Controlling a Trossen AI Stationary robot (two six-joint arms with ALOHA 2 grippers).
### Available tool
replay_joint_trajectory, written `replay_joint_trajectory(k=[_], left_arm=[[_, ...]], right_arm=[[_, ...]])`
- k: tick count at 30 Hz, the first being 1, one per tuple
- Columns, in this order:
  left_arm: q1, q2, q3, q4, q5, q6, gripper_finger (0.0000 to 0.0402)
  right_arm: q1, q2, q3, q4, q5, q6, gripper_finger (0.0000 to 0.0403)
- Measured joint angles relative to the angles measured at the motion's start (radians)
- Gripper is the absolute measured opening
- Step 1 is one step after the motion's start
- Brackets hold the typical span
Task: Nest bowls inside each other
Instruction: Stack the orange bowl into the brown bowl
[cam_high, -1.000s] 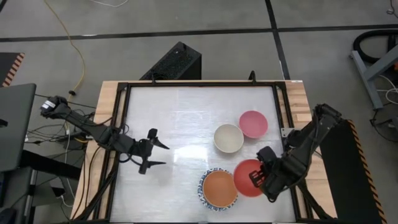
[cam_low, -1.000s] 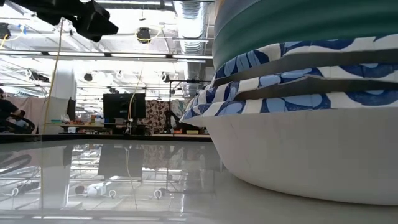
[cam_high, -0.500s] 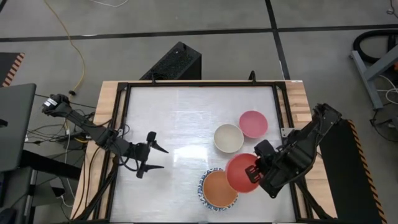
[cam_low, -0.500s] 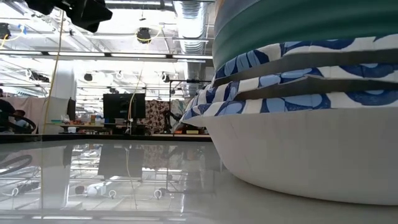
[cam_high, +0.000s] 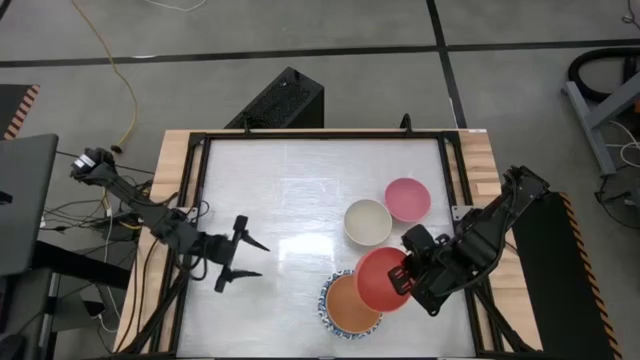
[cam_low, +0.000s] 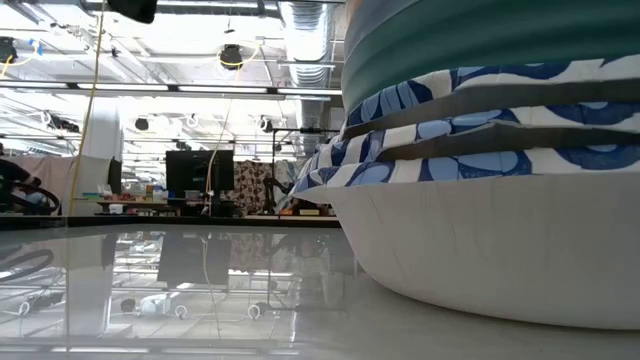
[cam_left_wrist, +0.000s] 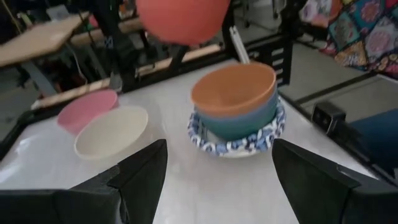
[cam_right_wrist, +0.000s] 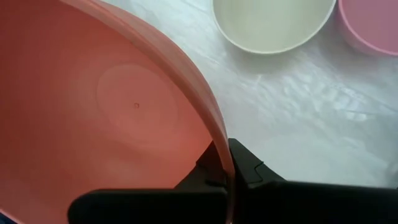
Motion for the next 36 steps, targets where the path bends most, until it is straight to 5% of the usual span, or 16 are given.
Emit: replay_joint_trajectory(k=[36], left_arm=[[-0.029, 0.089, 0.000, 0.177, 0.083, -0.143, 0.0279]], right_arm=[[-0.131, 0.000, 0.000, 0.094, 0.003, -0.209, 0.0010]])
